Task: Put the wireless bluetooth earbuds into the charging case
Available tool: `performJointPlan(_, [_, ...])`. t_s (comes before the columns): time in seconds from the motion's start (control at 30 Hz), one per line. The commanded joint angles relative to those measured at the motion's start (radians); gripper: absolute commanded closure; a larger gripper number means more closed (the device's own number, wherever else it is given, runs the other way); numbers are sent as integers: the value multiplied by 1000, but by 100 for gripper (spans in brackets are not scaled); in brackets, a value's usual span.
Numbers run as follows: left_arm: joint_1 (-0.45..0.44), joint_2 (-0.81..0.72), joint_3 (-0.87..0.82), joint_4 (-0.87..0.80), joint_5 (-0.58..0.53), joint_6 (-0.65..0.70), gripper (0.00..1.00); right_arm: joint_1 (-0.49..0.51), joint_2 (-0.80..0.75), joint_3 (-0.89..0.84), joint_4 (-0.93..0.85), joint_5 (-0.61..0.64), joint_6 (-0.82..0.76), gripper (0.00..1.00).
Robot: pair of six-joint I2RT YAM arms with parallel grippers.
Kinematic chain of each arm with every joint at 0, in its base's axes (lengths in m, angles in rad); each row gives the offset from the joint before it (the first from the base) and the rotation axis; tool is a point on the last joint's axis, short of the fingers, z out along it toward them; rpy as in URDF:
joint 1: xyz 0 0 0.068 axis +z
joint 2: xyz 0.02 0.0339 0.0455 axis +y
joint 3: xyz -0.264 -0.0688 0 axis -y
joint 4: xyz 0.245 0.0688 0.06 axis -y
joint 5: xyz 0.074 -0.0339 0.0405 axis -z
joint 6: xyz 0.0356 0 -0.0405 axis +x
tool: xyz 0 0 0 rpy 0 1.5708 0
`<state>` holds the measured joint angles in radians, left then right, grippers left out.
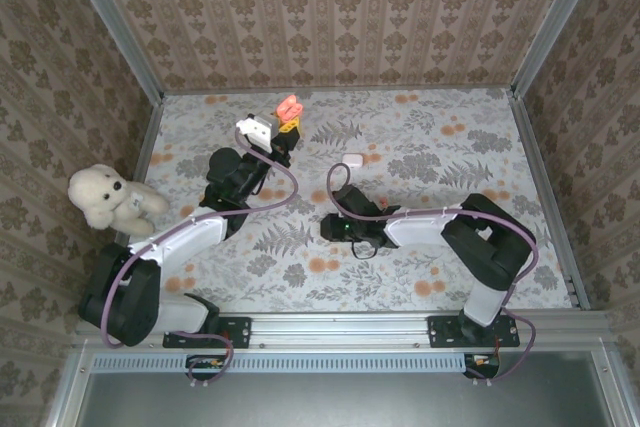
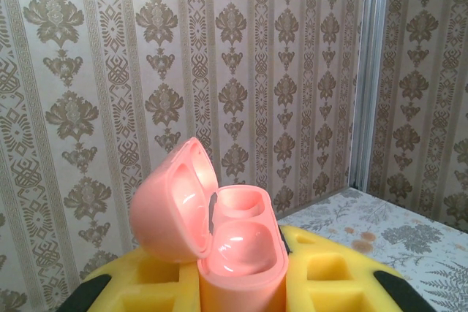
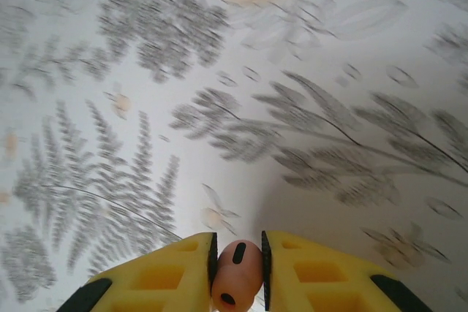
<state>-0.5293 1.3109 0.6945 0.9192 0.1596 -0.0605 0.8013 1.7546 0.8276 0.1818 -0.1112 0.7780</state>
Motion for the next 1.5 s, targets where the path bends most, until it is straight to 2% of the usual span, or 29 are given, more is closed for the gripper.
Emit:
performJointPlan(0.0, [3, -45, 29, -4, 9, -7, 100, -17, 41, 15, 243, -90, -58, 76])
performJointPlan(0.27, [2, -101, 46, -88, 1, 12, 100, -37, 252, 162, 443, -95, -28, 75])
performJointPlan(0.43, [2, -150, 58, -165, -9, 39, 100, -27, 366, 206, 510, -41, 16, 75])
performJointPlan(0.67, [-3, -209, 42, -220, -24, 56, 100, -7, 364, 138, 513, 40, 19, 67])
performJointPlan(0.87, [-6, -275, 5, -238, -52, 70, 100, -8, 319, 30, 520, 103, 21, 56])
performJointPlan(1.0, [-8, -315, -30, -240, -67, 66, 100, -4, 269, -3, 496, 104, 44, 51])
performJointPlan(1.1, [-8, -336, -45, -248, -83, 78, 100, 19, 202, 30, 332, 127, 54, 48])
performJointPlan(1.2, [-6, -346, -48, -263, -95, 90, 100, 48, 150, 148, -23, 208, 128, 42])
performJointPlan(1.33, [-2, -346, -61, -243, -124, 88, 100, 87, 150, 324, -403, 280, 273, 36])
performJointPlan(1.47, [15, -335, -57, -232, -165, 67, 100, 113, 186, 439, -534, 295, 369, 34])
